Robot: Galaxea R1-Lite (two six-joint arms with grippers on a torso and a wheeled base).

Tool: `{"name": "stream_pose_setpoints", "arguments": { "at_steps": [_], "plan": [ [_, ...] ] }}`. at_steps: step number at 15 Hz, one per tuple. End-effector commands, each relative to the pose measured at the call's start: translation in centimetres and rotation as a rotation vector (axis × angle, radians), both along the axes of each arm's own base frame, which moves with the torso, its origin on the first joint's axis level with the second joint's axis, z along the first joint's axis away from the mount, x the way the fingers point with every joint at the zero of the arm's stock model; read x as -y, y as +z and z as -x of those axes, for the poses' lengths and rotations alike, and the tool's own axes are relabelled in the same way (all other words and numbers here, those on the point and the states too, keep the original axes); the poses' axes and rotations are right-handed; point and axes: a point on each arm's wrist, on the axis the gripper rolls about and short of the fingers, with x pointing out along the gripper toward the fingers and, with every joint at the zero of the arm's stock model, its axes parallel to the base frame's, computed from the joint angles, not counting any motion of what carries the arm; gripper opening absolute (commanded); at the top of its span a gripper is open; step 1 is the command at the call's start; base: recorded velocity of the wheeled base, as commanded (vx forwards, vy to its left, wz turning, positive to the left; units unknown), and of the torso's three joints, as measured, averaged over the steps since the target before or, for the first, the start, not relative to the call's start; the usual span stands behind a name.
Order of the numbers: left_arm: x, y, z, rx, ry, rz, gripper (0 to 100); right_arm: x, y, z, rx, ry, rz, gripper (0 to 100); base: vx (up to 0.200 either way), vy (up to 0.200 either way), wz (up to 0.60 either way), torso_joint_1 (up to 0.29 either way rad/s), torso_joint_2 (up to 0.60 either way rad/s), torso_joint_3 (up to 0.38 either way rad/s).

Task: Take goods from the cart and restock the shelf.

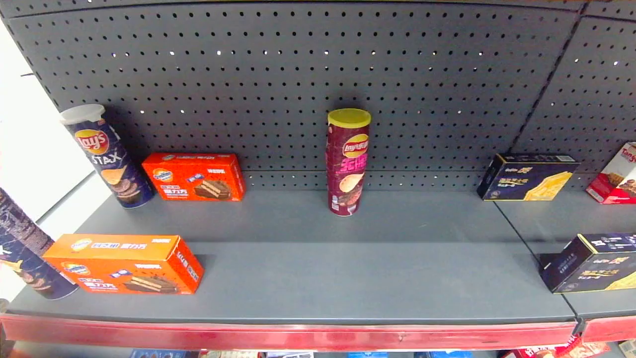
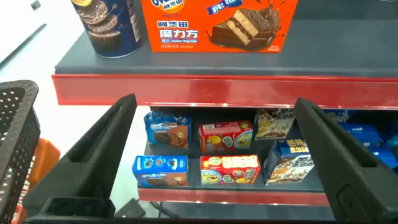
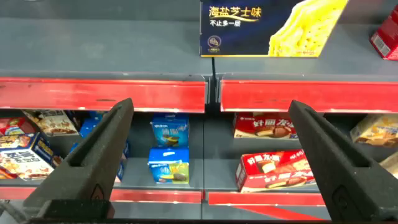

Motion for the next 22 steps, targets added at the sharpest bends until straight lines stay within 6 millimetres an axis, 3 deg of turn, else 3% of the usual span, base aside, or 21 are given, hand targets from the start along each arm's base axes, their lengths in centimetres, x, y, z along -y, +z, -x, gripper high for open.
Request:
{"name": "stream_pose_setpoints", "arguments": {
  "at_steps": [1,11,21,22],
  "plan": [
    [0.0,0.0,0.0,0.001,0.001,0.001,100,0.0,0.0,0.0,-0.001,-0.001,0.0,100,0.0,0.0,0.6,0.002,0.01,-0.002],
    [0.0,0.0,0.0,0.001,0.001,0.001,100,0.0,0.0,0.0,-0.001,-0.003,-0.002,100,0.0,0.0,0.6,0.005,0.0,0.002],
    [0.0,0.1,0.0,0.004,-0.002,-0.004,100,0.0,0.0,0.0,-0.001,-0.003,-0.005,100,0.0,0.0,0.0,0.0,0.0,0.0],
    [0.0,2.8,0.3,0.037,-0.012,-0.03,100,0.0,0.0,0.0,0.0,-0.001,-0.003,100,0.0,0.0,0.0,0.0,0.0,0.0]
  ]
}}
